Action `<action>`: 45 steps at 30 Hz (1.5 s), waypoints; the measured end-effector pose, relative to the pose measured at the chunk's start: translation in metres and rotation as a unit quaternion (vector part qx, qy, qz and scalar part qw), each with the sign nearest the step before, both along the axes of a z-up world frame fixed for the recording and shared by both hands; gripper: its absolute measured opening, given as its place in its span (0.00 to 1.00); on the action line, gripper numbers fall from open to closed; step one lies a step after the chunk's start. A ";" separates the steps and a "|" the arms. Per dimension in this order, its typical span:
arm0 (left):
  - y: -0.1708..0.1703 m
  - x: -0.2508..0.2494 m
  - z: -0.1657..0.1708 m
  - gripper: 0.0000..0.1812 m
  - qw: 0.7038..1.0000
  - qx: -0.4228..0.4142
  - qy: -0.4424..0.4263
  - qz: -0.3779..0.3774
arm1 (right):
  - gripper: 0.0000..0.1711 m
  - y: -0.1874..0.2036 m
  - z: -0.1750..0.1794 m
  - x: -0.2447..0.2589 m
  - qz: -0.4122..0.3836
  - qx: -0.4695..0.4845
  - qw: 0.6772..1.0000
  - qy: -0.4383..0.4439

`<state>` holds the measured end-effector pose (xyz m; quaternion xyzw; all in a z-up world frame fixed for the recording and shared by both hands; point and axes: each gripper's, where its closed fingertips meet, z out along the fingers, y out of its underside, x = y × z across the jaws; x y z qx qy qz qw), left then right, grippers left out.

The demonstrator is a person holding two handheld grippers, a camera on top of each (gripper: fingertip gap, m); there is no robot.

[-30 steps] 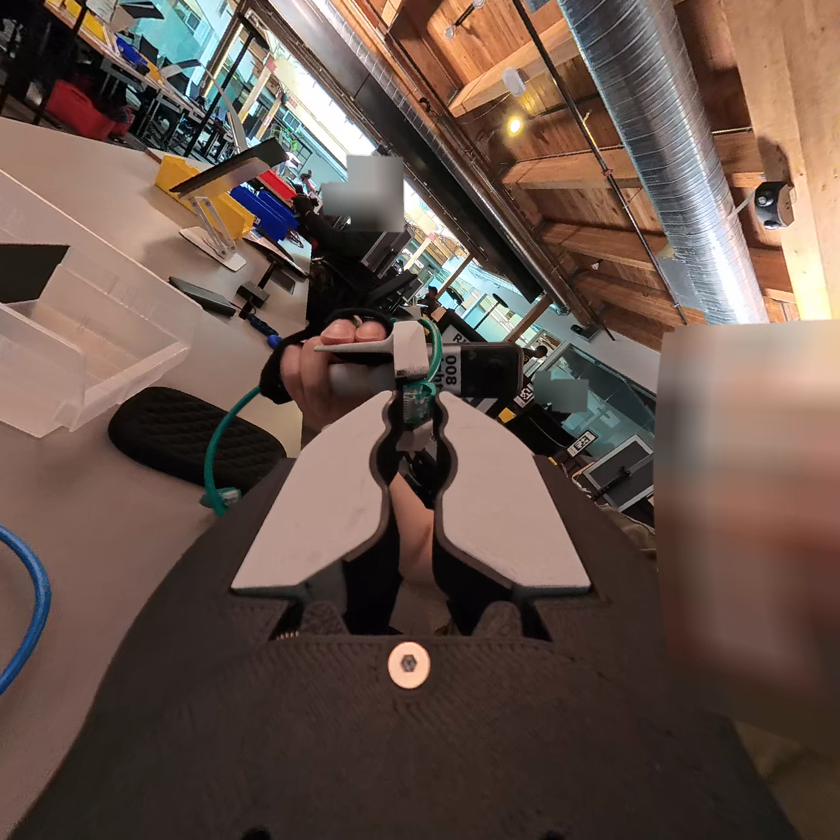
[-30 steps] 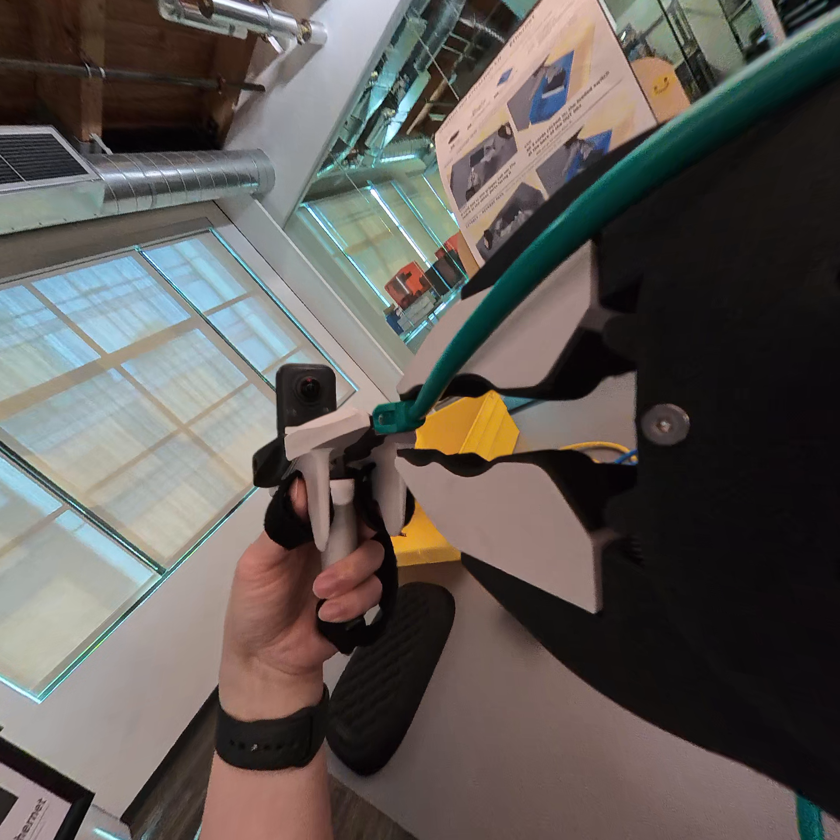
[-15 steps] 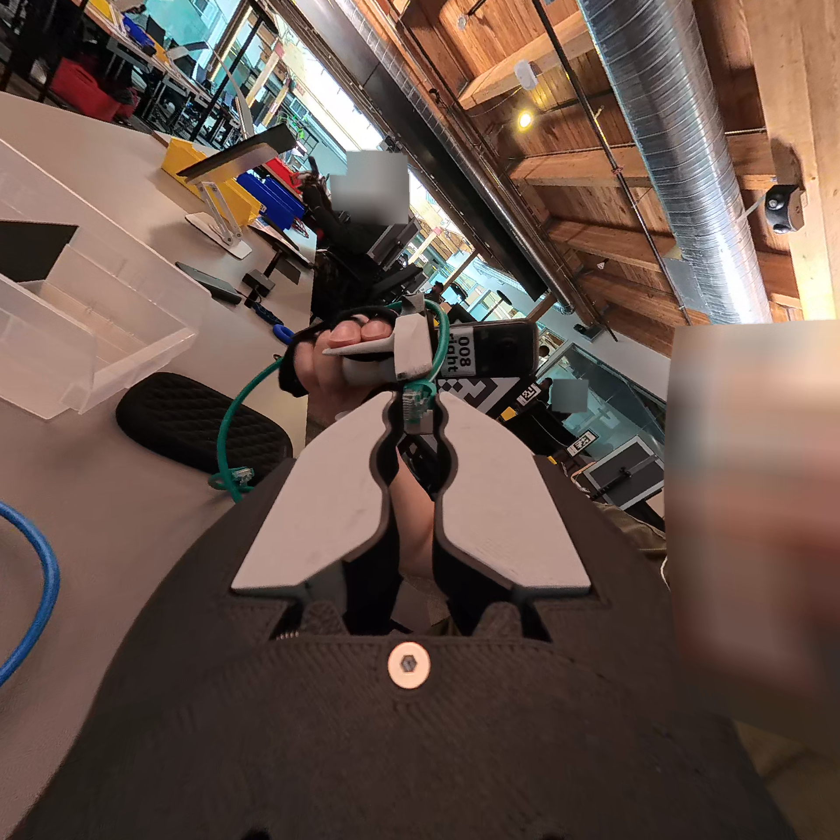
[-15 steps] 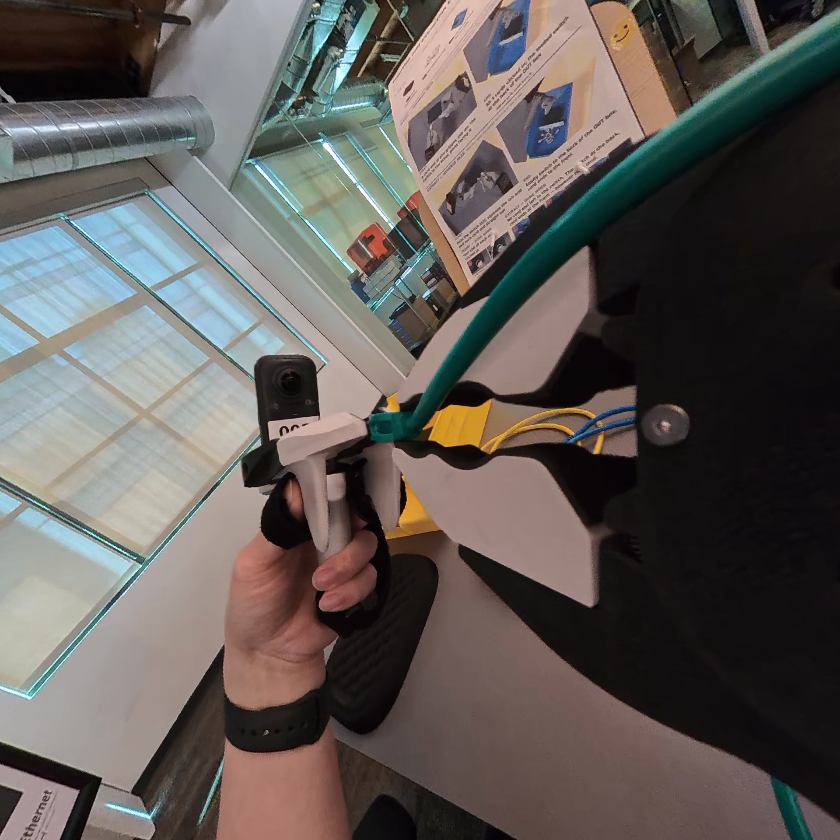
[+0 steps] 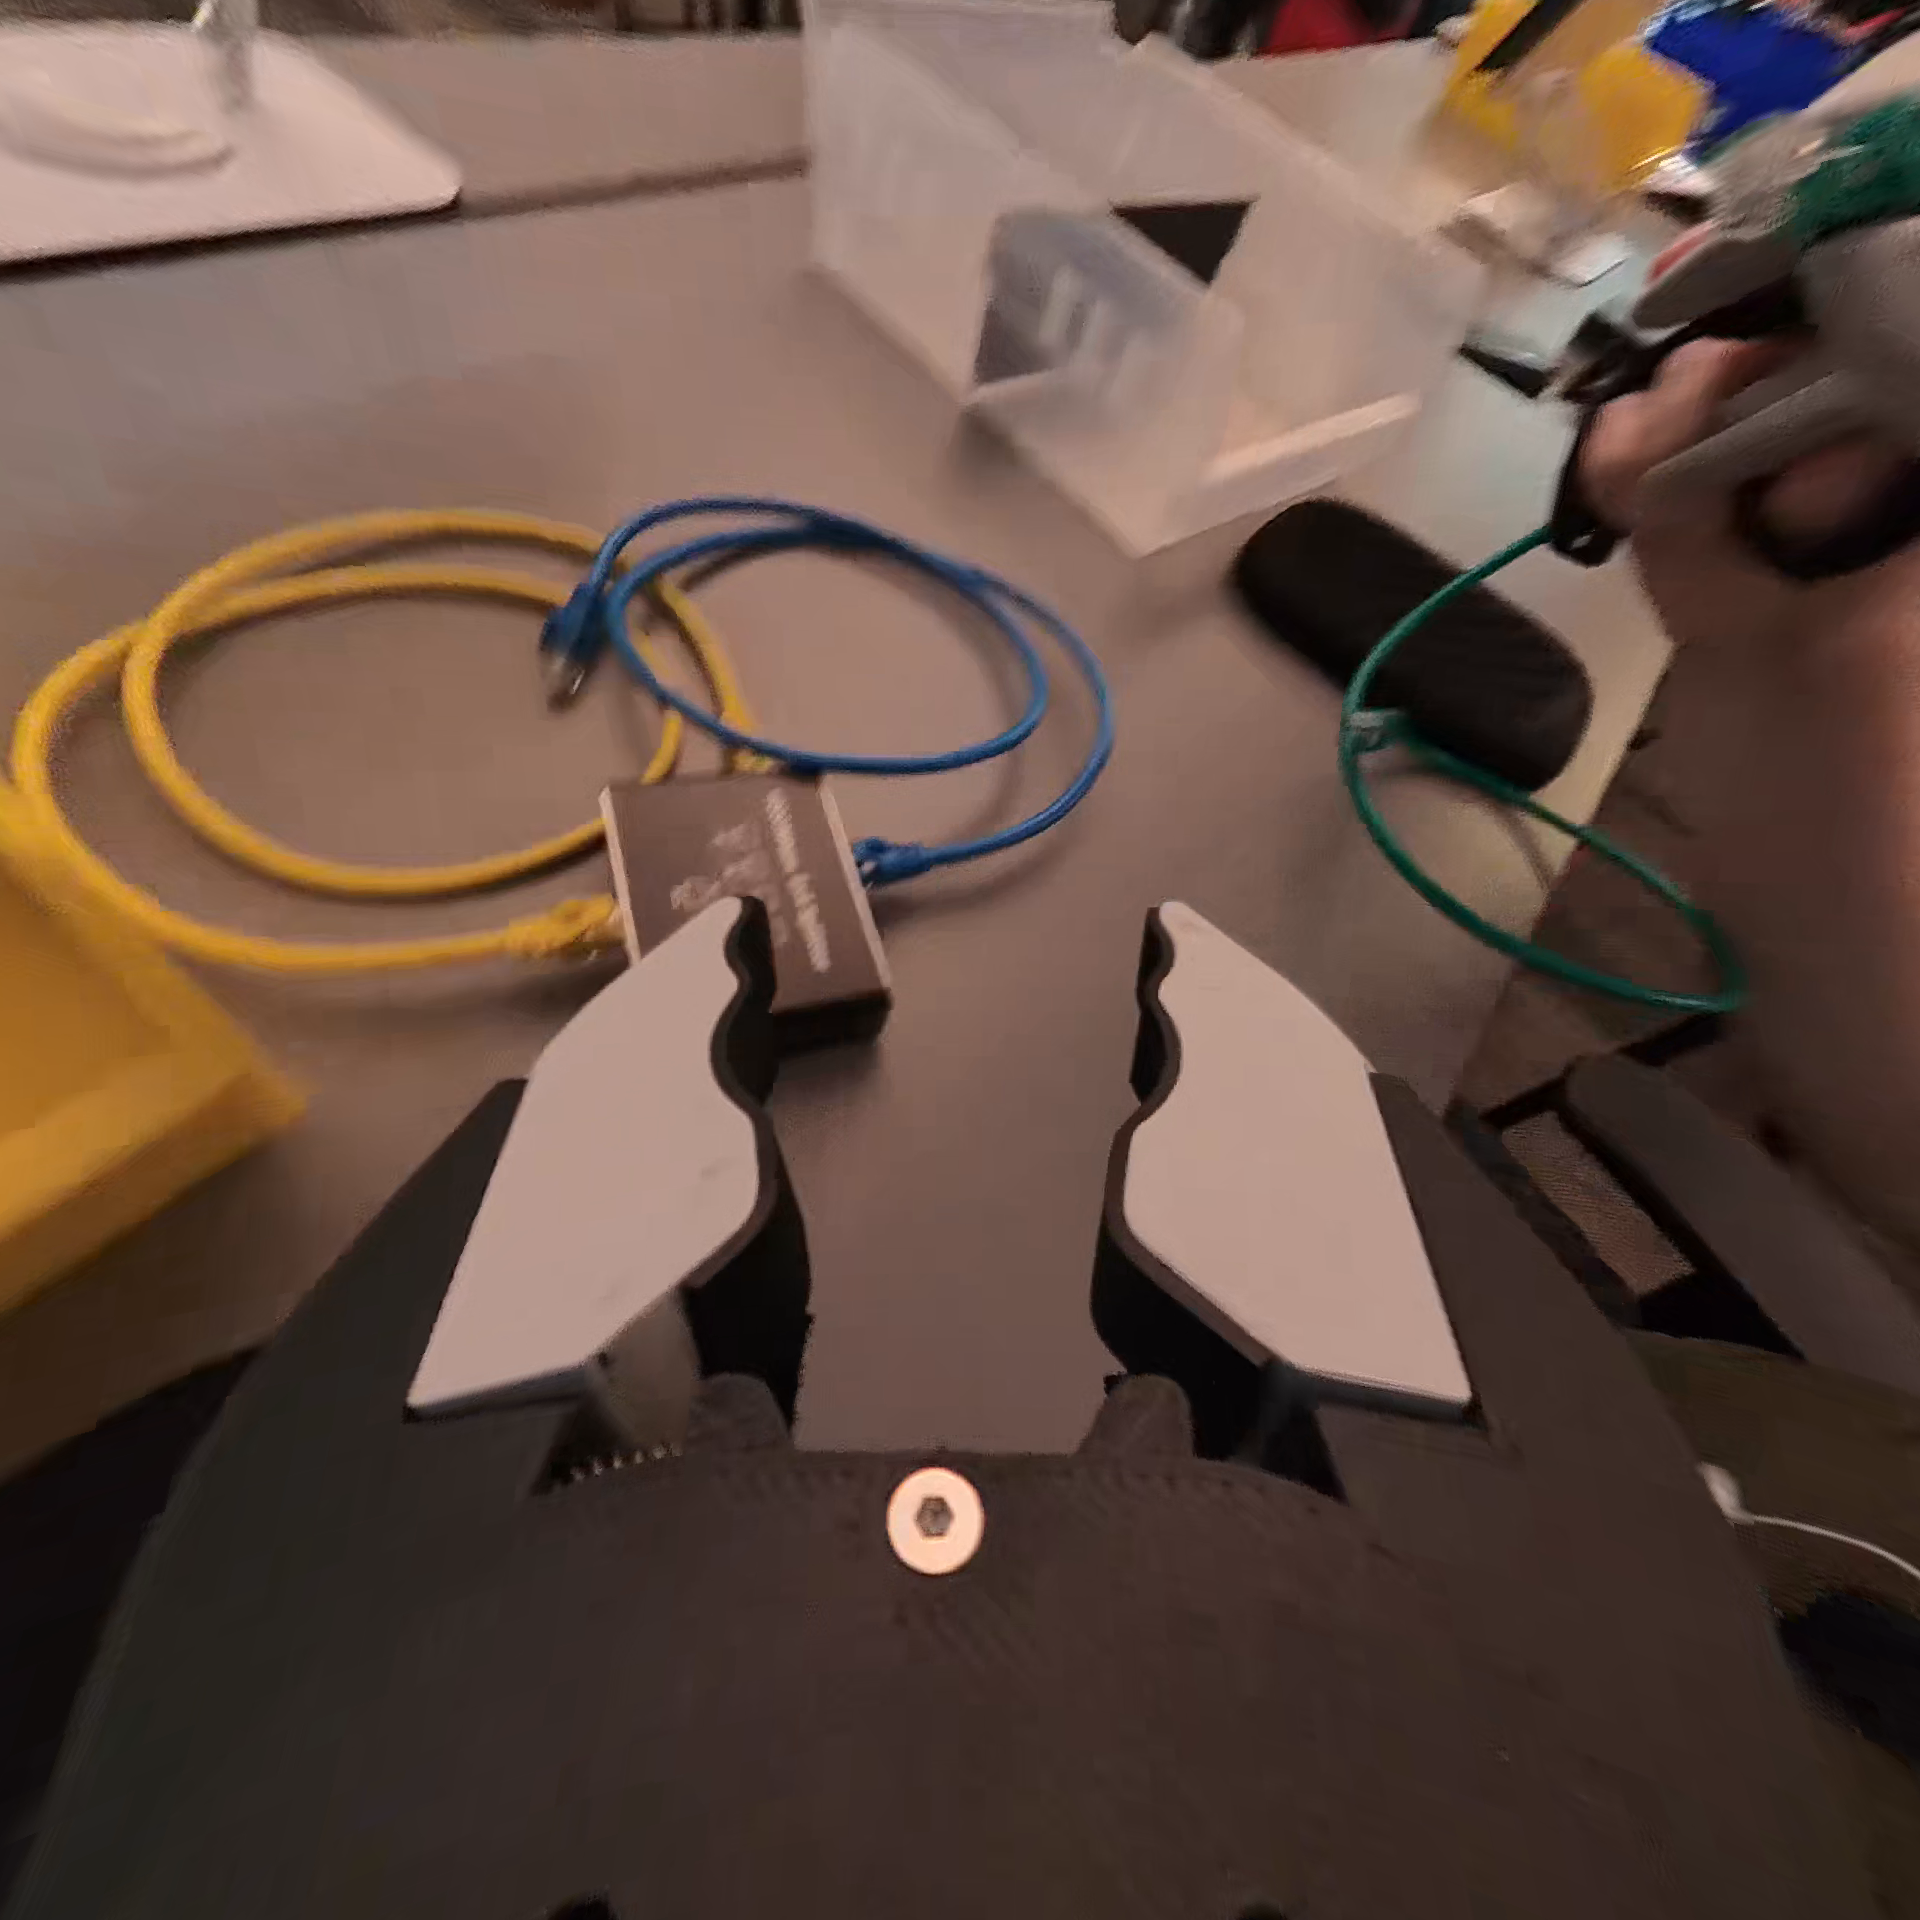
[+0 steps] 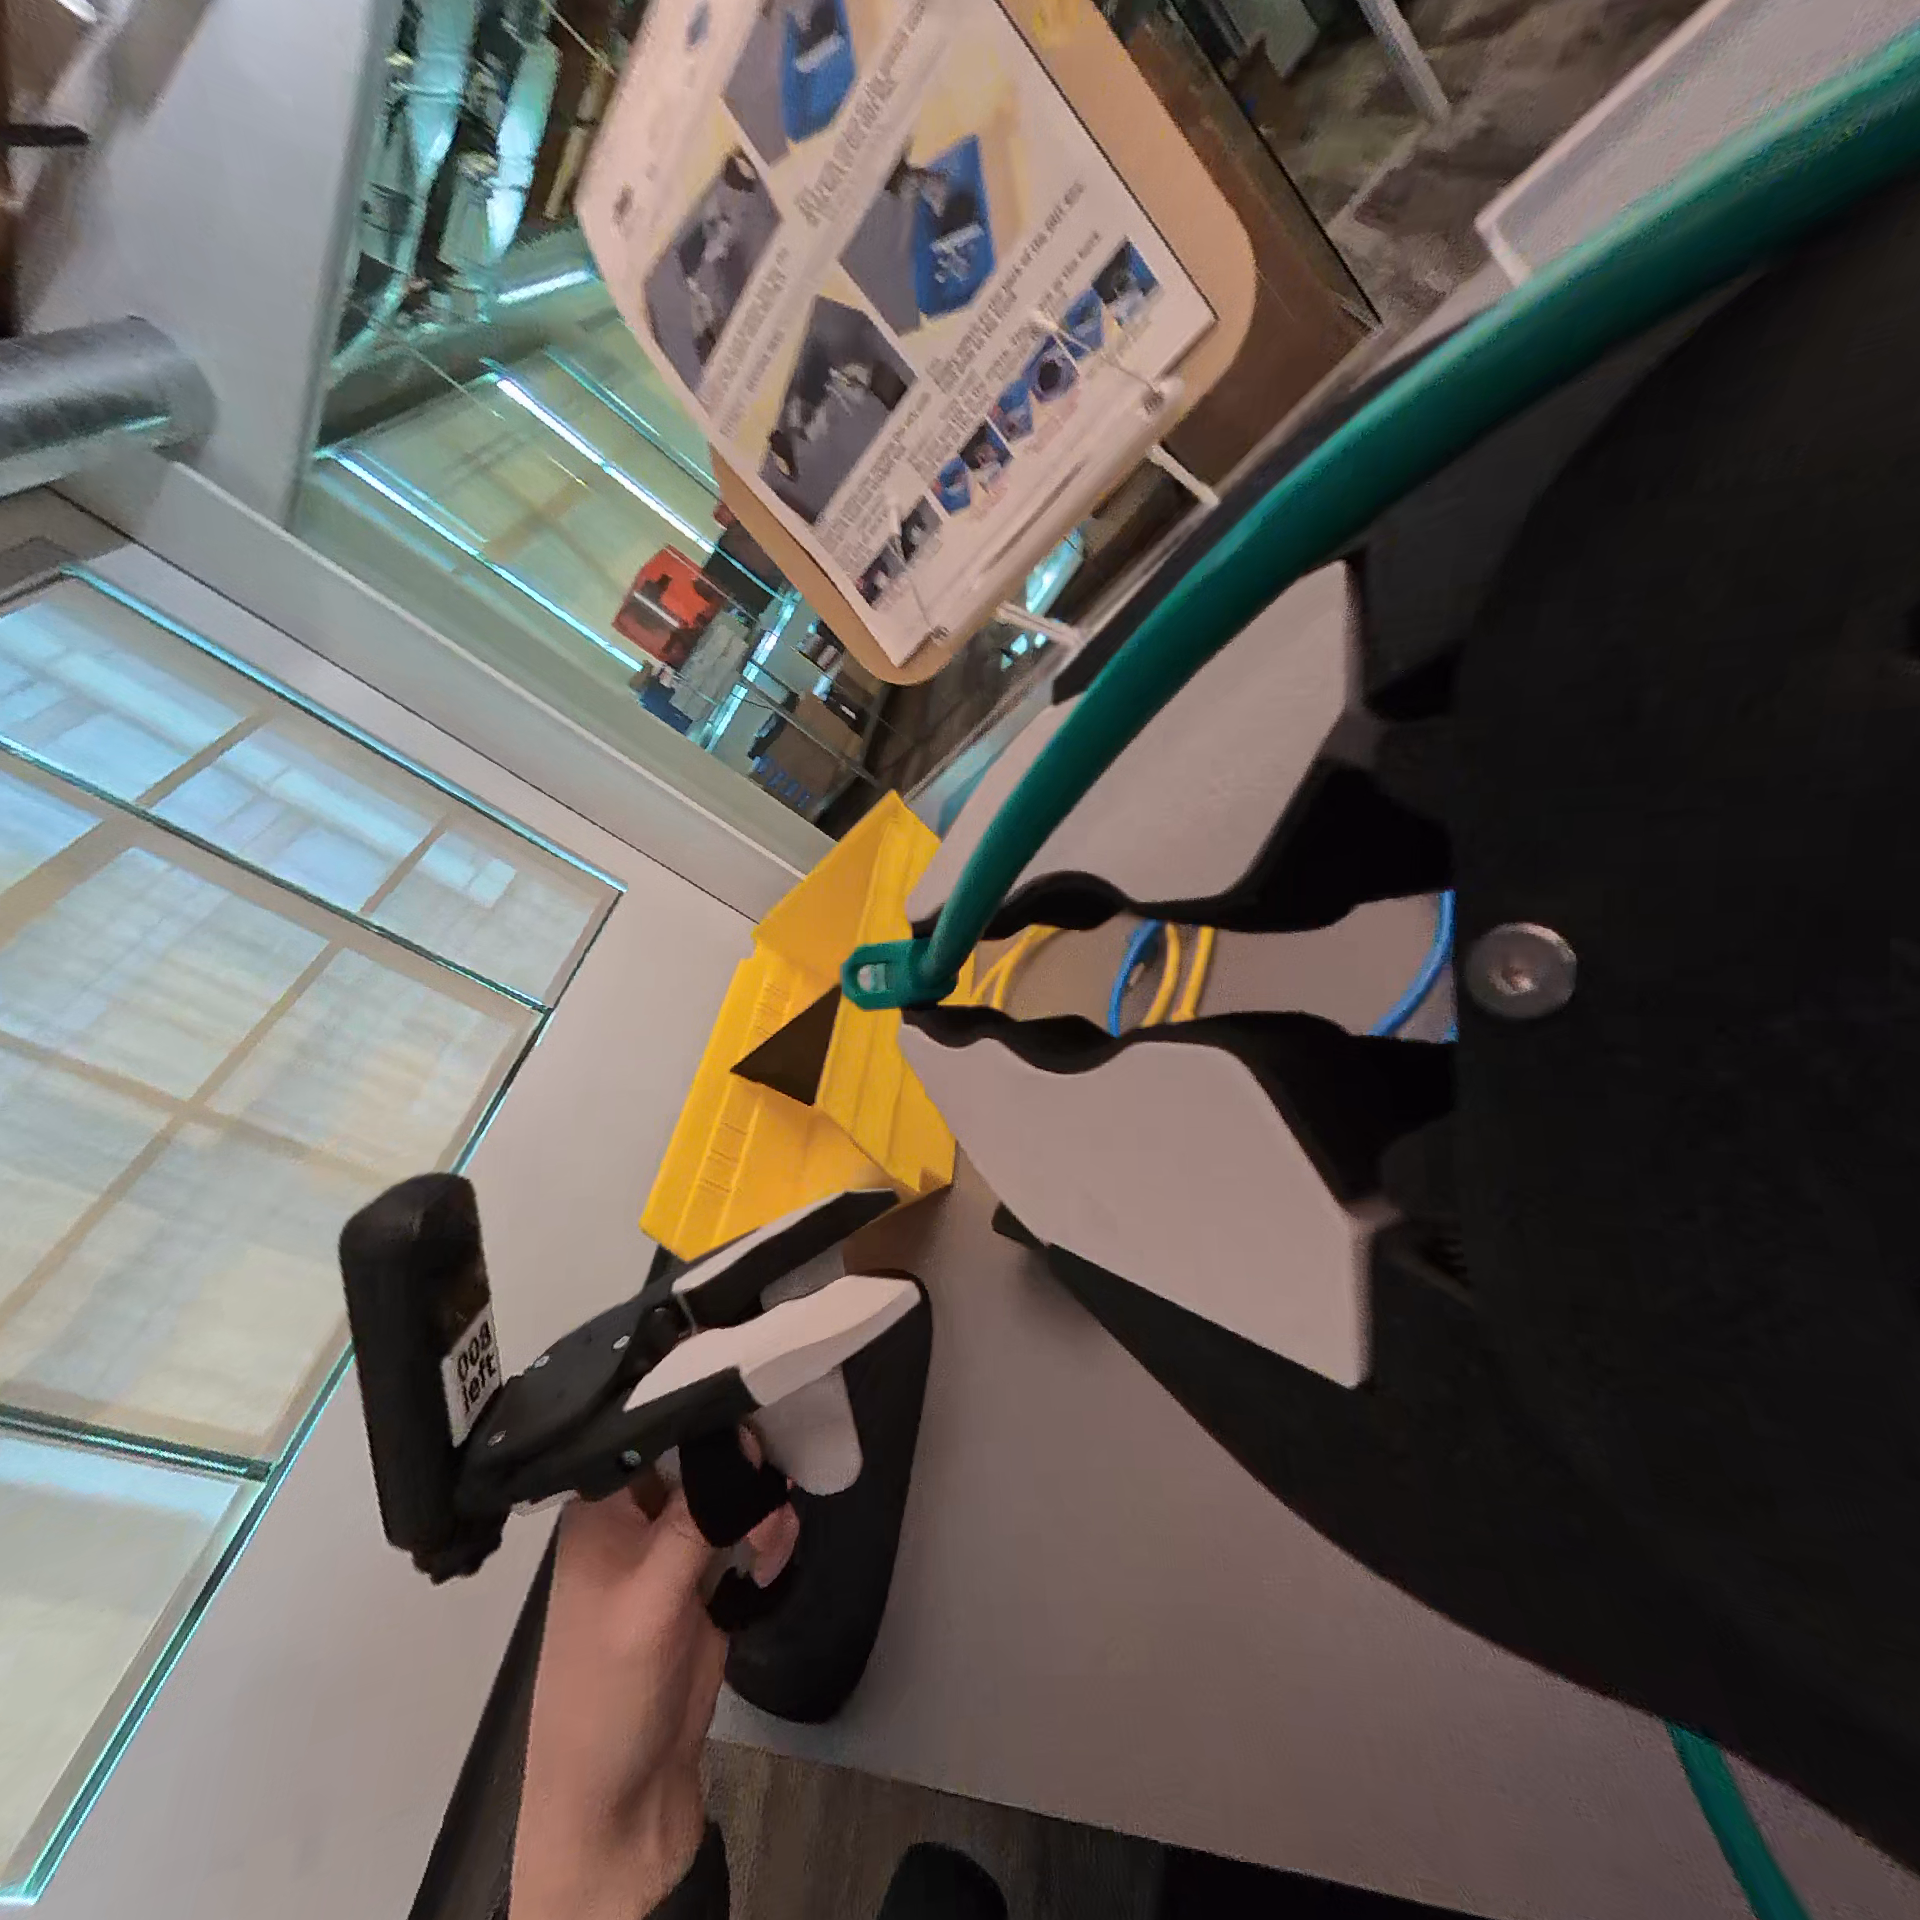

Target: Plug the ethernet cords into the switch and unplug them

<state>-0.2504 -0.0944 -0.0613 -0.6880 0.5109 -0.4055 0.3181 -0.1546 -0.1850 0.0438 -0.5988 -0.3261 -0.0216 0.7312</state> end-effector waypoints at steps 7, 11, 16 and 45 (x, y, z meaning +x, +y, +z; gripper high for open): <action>0.019 -0.004 -0.059 0.47 0.989 0.047 0.137 0.001 | 0.07 0.027 -0.057 -0.016 -0.016 -0.088 0.995 0.044; 0.022 0.004 -0.075 0.52 0.986 0.029 0.161 0.012 | 0.07 0.034 -0.083 -0.023 -0.025 -0.117 0.992 0.045; 0.031 0.011 -0.093 0.51 0.982 0.015 0.184 0.041 | 0.07 0.036 -0.091 -0.025 -0.019 -0.134 0.989 0.063; 0.005 0.059 -0.088 0.50 0.837 0.146 0.278 -0.448 | 0.07 0.031 -0.100 0.031 -0.062 -0.142 0.982 0.108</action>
